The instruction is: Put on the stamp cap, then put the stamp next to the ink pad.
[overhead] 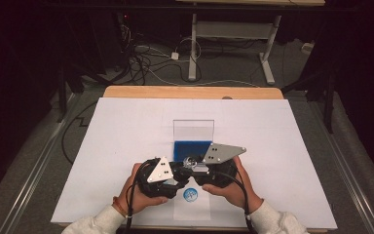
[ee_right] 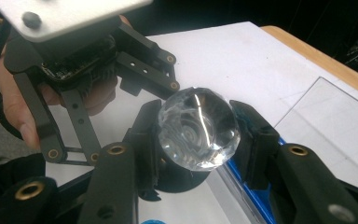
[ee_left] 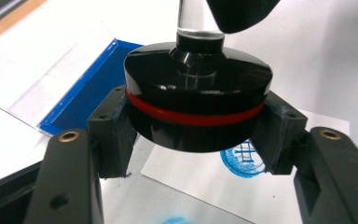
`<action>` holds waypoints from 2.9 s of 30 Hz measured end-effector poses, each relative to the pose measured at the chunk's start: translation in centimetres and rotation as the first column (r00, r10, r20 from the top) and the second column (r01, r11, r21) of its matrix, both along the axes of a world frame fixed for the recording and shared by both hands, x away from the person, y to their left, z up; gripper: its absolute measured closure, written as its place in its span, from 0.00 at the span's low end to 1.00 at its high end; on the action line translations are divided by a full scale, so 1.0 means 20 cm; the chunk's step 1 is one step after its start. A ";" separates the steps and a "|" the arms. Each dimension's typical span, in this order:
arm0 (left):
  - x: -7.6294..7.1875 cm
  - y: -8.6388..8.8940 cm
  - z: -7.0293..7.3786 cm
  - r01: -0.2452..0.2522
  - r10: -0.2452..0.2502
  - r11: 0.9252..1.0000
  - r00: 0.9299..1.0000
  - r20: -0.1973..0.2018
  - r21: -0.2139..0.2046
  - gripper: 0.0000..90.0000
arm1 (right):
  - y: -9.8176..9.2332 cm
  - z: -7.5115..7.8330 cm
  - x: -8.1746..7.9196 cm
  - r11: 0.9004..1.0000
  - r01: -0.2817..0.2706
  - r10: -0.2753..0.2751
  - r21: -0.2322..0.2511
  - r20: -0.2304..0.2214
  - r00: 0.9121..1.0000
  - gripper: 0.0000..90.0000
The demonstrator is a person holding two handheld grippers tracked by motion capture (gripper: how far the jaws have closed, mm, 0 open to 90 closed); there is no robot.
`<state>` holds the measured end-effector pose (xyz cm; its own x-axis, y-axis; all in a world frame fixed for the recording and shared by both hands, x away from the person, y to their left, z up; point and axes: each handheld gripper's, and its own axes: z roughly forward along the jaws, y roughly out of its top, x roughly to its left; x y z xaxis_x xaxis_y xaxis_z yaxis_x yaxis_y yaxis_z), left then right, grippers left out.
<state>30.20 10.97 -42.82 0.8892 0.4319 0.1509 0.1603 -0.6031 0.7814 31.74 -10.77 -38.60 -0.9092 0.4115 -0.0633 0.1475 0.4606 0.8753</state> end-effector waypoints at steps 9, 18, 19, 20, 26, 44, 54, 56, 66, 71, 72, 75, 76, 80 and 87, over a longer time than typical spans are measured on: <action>0.01 0.00 -0.03 0.005 -0.006 1.000 1.000 -0.027 -0.011 0.41 | -0.01 -0.02 0.01 1.000 0.004 -0.004 -0.017 -0.017 1.000 0.64; 0.00 0.00 -0.05 0.001 -0.001 1.000 1.000 -0.018 -0.025 0.41 | 0.01 -0.02 0.00 0.999 0.011 -0.011 -0.034 -0.005 1.000 0.64; 0.00 0.00 -0.05 -0.002 0.001 1.000 1.000 -0.015 -0.029 0.41 | 0.01 -0.01 0.00 0.999 0.012 -0.012 -0.035 -0.002 1.000 0.64; 0.00 0.00 -0.05 -0.001 0.000 0.999 1.000 -0.018 -0.038 0.41 | 0.01 -0.01 -0.01 0.999 0.012 -0.012 -0.036 0.000 1.000 0.64; 0.01 -0.01 -0.07 -0.041 0.040 0.999 0.999 -0.036 -0.014 0.36 | 0.00 0.02 -0.01 1.000 0.007 -0.007 -0.008 0.010 1.000 0.64; 0.01 0.01 -0.11 -0.077 0.077 0.997 0.997 -0.022 0.014 0.19 | -0.05 0.07 0.00 1.000 0.018 -0.018 0.016 0.031 0.999 0.64; 0.01 0.09 -0.10 -0.080 0.077 0.995 0.996 0.052 0.066 0.19 | -0.10 0.10 0.00 0.999 0.042 -0.043 0.024 0.051 0.998 0.64; 0.02 0.11 -0.10 -0.086 0.083 0.994 0.995 0.052 0.061 0.19 | -0.11 0.11 0.00 0.999 0.047 -0.048 0.027 0.055 0.997 0.64; 0.04 0.20 -0.09 -0.119 0.115 0.992 0.991 0.070 0.049 0.19 | -0.15 0.13 0.01 0.997 0.068 -0.069 0.020 0.070 0.995 0.64; 0.05 0.25 -0.11 -0.136 0.131 0.989 0.989 0.072 0.059 0.19 | -0.17 0.14 0.01 0.997 0.073 -0.074 0.021 0.070 0.995 0.64; 0.05 0.26 -0.11 -0.145 0.140 0.988 0.987 0.077 0.057 0.19 | -0.17 0.14 0.02 0.997 0.075 -0.076 0.021 0.074 0.994 0.64; 0.05 0.29 -0.12 -0.160 0.156 0.986 0.985 0.080 0.055 0.19 | -0.18 0.14 0.02 0.996 0.087 -0.089 0.019 0.080 0.993 0.64; 0.05 0.30 -0.12 -0.164 0.160 0.985 0.984 0.077 0.053 0.19 | -0.19 0.14 0.02 0.996 0.089 -0.090 0.017 0.083 0.992 0.64; 0.04 0.34 -0.13 -0.179 0.175 0.982 0.982 0.075 0.059 0.19 | -0.21 0.15 0.03 0.994 0.107 -0.108 0.018 0.087 0.990 0.64; 0.01 0.40 -0.15 -0.214 0.209 0.975 0.975 0.074 0.061 0.19 | -0.25 0.15 0.04 0.991 0.136 -0.137 0.013 0.093 0.986 0.64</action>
